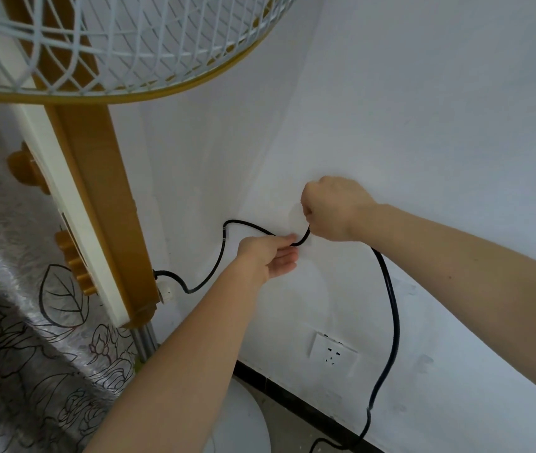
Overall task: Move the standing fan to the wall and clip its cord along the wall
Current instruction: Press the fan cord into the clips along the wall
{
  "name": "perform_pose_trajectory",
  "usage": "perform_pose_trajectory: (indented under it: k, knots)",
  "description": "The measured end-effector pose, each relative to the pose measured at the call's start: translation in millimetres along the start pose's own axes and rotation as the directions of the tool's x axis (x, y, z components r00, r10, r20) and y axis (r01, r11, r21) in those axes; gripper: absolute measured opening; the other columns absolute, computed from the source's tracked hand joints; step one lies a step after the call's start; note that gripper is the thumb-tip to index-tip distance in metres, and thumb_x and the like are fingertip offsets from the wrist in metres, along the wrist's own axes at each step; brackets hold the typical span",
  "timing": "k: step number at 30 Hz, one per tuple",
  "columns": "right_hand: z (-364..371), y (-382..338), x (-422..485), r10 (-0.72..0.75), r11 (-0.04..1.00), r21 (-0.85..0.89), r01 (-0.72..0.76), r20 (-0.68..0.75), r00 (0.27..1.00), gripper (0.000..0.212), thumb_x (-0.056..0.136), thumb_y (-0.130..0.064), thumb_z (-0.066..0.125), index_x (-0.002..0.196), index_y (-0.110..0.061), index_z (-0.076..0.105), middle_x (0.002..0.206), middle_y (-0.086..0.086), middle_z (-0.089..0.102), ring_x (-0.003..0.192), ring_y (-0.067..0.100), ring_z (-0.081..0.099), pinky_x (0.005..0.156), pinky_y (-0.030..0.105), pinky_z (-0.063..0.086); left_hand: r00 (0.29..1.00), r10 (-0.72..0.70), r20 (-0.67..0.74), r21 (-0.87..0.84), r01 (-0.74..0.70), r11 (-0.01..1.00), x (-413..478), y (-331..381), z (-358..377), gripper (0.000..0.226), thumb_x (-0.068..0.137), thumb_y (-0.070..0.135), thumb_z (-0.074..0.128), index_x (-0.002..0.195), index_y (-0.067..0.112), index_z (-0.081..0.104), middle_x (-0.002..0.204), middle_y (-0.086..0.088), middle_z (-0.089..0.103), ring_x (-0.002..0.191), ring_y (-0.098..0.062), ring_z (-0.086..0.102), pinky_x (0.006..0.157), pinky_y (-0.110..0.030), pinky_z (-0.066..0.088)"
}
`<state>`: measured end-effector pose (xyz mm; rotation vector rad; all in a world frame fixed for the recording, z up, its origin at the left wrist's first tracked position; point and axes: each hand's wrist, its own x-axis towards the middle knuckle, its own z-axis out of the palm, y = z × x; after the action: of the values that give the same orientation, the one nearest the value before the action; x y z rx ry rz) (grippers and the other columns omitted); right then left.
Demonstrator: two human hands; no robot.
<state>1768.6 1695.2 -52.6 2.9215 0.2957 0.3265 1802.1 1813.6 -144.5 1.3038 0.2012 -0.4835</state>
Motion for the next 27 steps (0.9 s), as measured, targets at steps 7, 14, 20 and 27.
perform_pose_trajectory:
  k: [7, 14, 20, 27]
  knots:
    - [3, 8, -8, -0.114, 0.965, -0.239, 0.104, -0.031, 0.993, 0.018, 0.086, -0.013, 0.059, 0.078, -0.012, 0.042, 0.079, 0.007, 0.056, 0.063, 0.026, 0.043, 0.056, 0.031, 0.032, 1.0, -0.004, -0.008, -0.023, 0.004, 1.0, -1, 0, 3, 0.011, 0.079, 0.008, 0.075, 0.08, 0.002, 0.065, 0.073, -0.011, 0.068, 0.056, -0.016, 0.064, 0.045, -0.026, 0.057]
    - [17, 18, -23, -0.09, 0.974, -0.212, 0.074, -0.066, 0.994, 0.019, 0.086, -0.011, 0.055, 0.08, -0.011, 0.037, 0.072, 0.001, 0.046, 0.061, 0.026, 0.039, 0.055, 0.031, 0.028, 0.997, 0.05, -0.052, -0.02, -0.051, 0.999, 0, -4, 4, 0.012, 0.079, 0.01, 0.075, 0.082, 0.002, 0.067, 0.072, -0.009, 0.069, 0.055, -0.015, 0.064, 0.05, -0.026, 0.059]
    - [31, 30, -39, -0.054, 0.984, -0.177, 0.038, -0.082, 0.995, 0.021, 0.086, -0.008, 0.052, 0.079, -0.013, 0.033, 0.058, -0.002, 0.03, 0.046, 0.015, 0.022, 0.042, 0.028, 0.012, 0.976, 0.171, -0.137, 0.065, -0.164, 0.984, 1, -10, 12, 0.014, 0.084, 0.011, 0.07, 0.085, -0.002, 0.065, 0.069, -0.01, 0.064, 0.055, -0.017, 0.06, 0.052, -0.028, 0.058]
    - [61, 33, -56, -0.01, 0.995, -0.098, 0.006, -0.045, 0.999, 0.019, 0.089, -0.005, 0.05, 0.083, -0.014, 0.034, 0.057, -0.002, 0.03, 0.057, 0.027, 0.037, 0.043, 0.032, 0.015, 0.958, 0.2, -0.208, 0.084, -0.186, 0.979, -1, -17, 15, 0.023, 0.084, 0.019, 0.071, 0.09, -0.002, 0.068, 0.074, -0.009, 0.067, 0.057, -0.019, 0.061, 0.056, -0.031, 0.059]
